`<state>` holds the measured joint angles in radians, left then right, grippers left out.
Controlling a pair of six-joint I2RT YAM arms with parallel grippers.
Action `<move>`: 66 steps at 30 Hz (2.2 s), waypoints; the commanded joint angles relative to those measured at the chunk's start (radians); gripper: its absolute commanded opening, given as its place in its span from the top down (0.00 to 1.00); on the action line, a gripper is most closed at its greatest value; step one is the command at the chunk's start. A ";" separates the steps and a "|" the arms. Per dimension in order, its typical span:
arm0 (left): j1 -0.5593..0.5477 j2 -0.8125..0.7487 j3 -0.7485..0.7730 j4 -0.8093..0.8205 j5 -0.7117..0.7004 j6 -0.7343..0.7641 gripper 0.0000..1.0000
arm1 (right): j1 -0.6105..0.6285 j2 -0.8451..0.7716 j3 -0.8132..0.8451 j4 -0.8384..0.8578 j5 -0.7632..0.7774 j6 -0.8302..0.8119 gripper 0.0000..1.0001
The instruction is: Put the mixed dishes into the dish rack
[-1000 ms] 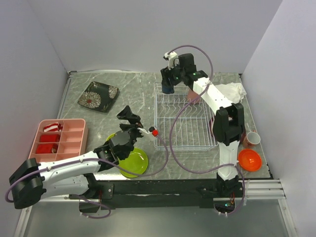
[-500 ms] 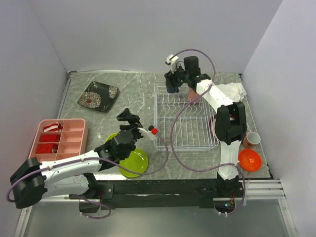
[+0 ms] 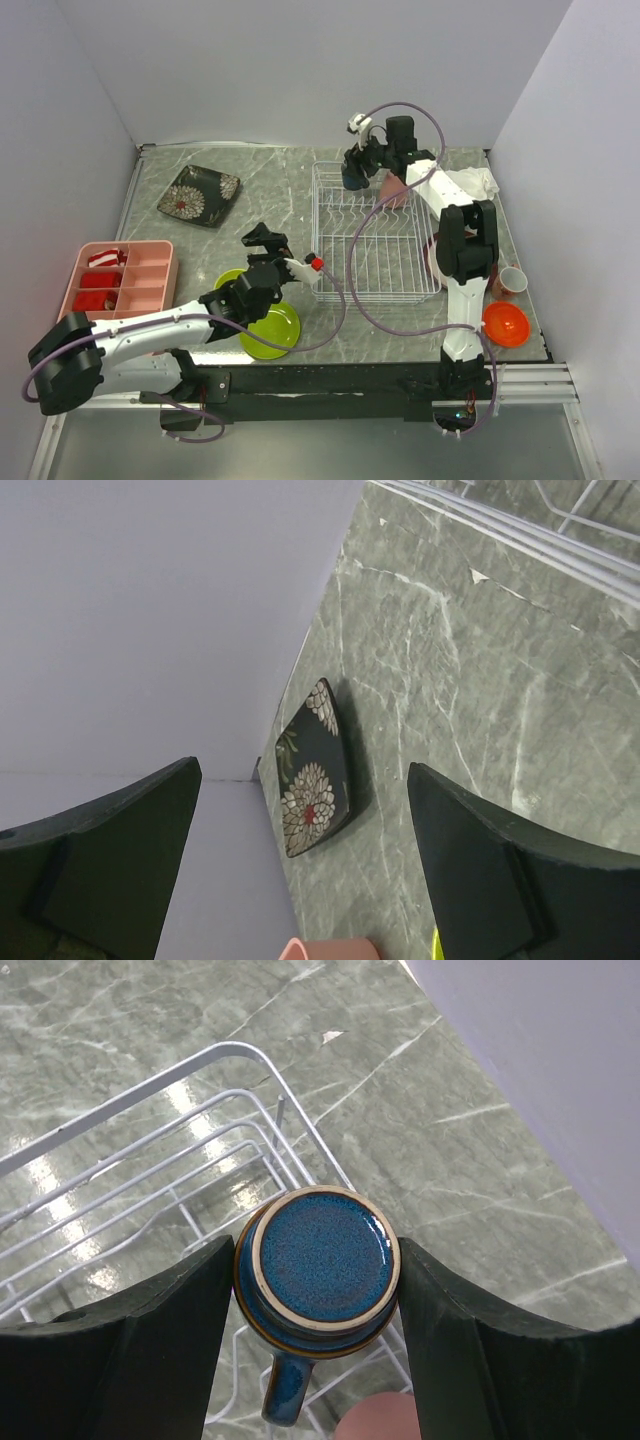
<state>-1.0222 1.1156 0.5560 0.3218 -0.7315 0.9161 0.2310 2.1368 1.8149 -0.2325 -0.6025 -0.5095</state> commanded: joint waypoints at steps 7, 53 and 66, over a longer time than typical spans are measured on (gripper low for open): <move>0.004 0.049 0.070 0.008 -0.003 -0.059 0.09 | -0.016 -0.032 -0.017 0.036 -0.059 -0.167 0.56; 0.226 0.038 0.246 -0.203 0.162 -0.342 0.01 | -0.068 -0.470 -0.176 -0.062 0.298 0.181 0.00; 0.286 0.105 0.464 -0.319 0.279 -0.491 0.01 | -0.335 -0.862 -0.529 -0.650 0.668 0.204 0.19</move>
<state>-0.7383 1.1969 0.9245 0.0555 -0.5114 0.5095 0.0002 1.2697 1.3365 -0.6342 -0.0536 -0.3183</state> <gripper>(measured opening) 0.994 0.844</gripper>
